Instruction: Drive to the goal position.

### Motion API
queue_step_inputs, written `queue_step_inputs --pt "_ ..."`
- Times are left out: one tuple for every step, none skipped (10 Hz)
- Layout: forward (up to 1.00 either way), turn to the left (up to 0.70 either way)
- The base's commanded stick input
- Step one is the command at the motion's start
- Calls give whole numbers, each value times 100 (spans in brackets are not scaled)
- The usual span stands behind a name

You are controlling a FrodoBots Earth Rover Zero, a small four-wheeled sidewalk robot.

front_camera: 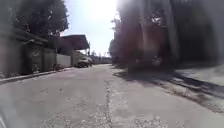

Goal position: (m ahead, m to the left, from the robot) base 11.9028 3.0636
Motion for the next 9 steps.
queue_step_inputs --pt "100 4" --pt "100 4" --pt "100 4" --pt "100 2" --pt "100 -20" --pt "100 -36" --pt "100 -30" --pt "100 -2" --pt "100 4"
